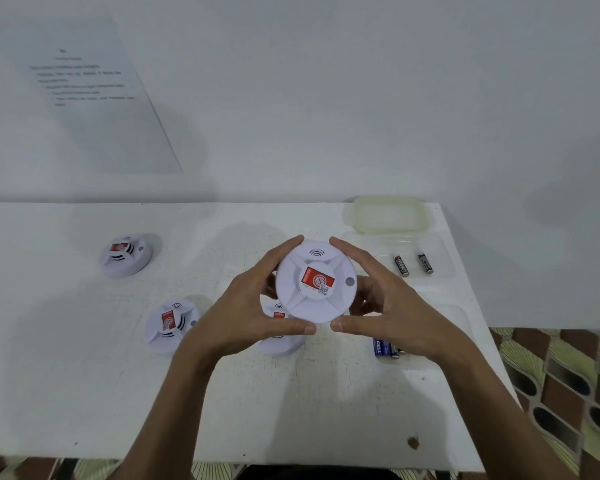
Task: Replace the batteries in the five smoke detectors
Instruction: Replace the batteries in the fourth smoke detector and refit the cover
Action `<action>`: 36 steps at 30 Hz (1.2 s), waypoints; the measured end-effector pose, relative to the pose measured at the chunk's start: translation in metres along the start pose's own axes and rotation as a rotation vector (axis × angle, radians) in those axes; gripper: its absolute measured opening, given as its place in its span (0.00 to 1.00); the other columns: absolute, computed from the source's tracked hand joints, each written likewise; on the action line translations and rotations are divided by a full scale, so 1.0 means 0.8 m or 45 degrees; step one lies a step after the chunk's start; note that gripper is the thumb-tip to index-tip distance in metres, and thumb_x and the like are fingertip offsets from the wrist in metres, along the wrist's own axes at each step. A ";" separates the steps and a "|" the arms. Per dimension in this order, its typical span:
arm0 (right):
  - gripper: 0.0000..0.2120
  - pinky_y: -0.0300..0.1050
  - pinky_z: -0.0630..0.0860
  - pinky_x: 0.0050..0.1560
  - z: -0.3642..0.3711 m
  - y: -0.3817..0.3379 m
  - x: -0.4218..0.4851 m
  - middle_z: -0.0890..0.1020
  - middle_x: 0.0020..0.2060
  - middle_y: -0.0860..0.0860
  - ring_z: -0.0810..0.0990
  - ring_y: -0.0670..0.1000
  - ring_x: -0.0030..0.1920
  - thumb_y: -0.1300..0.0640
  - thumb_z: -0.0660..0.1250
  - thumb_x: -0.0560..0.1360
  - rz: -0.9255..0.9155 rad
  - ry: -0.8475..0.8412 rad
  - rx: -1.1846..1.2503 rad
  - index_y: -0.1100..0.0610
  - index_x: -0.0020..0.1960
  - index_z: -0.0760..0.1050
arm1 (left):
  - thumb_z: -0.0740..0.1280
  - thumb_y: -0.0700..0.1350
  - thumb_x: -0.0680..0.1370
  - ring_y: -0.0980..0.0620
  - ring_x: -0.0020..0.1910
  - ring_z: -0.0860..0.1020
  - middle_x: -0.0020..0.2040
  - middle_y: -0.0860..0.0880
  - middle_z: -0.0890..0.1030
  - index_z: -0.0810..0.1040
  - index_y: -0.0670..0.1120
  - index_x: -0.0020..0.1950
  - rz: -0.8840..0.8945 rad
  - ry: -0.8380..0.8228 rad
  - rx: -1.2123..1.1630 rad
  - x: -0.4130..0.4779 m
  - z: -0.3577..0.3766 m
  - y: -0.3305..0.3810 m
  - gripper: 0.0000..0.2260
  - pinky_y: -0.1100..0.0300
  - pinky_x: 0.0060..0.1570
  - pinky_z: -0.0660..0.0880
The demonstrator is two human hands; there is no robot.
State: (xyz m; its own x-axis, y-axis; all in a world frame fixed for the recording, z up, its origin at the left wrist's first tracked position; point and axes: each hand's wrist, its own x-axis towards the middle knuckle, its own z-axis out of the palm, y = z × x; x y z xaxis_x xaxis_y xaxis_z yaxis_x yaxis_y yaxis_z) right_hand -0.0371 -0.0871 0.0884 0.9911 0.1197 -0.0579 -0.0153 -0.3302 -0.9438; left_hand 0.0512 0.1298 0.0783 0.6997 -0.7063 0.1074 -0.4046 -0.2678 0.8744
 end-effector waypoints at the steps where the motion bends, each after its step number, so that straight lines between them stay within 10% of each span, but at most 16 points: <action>1: 0.44 0.57 0.80 0.48 0.002 0.000 0.001 0.82 0.51 0.54 0.75 0.64 0.41 0.61 0.76 0.70 -0.002 0.001 -0.001 0.31 0.73 0.56 | 0.78 0.52 0.65 0.58 0.64 0.72 0.67 0.66 0.69 0.59 0.59 0.74 -0.005 -0.003 0.006 -0.001 -0.002 -0.001 0.42 0.62 0.57 0.75; 18: 0.43 0.47 0.81 0.43 0.081 -0.015 0.083 0.81 0.49 0.43 0.77 0.52 0.37 0.55 0.78 0.69 0.042 0.010 -0.113 0.37 0.73 0.56 | 0.79 0.57 0.62 0.55 0.51 0.78 0.63 0.63 0.73 0.62 0.61 0.71 -0.113 0.129 0.066 -0.022 -0.090 -0.058 0.42 0.66 0.48 0.76; 25: 0.39 0.31 0.73 0.42 0.133 -0.009 0.169 0.71 0.46 0.29 0.75 0.32 0.42 0.48 0.79 0.65 -0.003 0.169 -0.433 0.42 0.70 0.63 | 0.80 0.53 0.64 0.59 0.48 0.77 0.61 0.67 0.71 0.63 0.60 0.68 -0.156 0.092 0.160 -0.010 -0.155 -0.123 0.38 0.68 0.46 0.75; 29: 0.41 0.44 0.74 0.59 0.157 0.018 0.224 0.73 0.53 0.37 0.73 0.40 0.49 0.46 0.79 0.65 0.088 0.147 -0.551 0.46 0.72 0.63 | 0.79 0.49 0.65 0.66 0.49 0.74 0.62 0.62 0.70 0.61 0.61 0.67 -0.195 0.026 0.205 0.008 -0.182 -0.170 0.38 0.75 0.44 0.71; 36: 0.41 0.51 0.74 0.62 0.181 0.059 0.295 0.77 0.63 0.50 0.76 0.51 0.60 0.47 0.79 0.64 0.286 0.013 -0.697 0.52 0.72 0.64 | 0.79 0.50 0.65 0.56 0.51 0.73 0.63 0.52 0.70 0.64 0.52 0.72 -0.265 -0.063 0.342 0.038 -0.195 -0.256 0.40 0.71 0.47 0.70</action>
State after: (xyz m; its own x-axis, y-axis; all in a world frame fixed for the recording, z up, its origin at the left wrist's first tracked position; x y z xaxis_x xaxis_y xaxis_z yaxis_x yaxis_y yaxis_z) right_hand 0.1767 0.0608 -0.0168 0.9727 -0.0172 -0.2313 -0.1572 -0.7820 -0.6031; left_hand 0.2476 0.2656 -0.0238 0.7568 -0.6475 -0.0891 -0.4014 -0.5681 0.7184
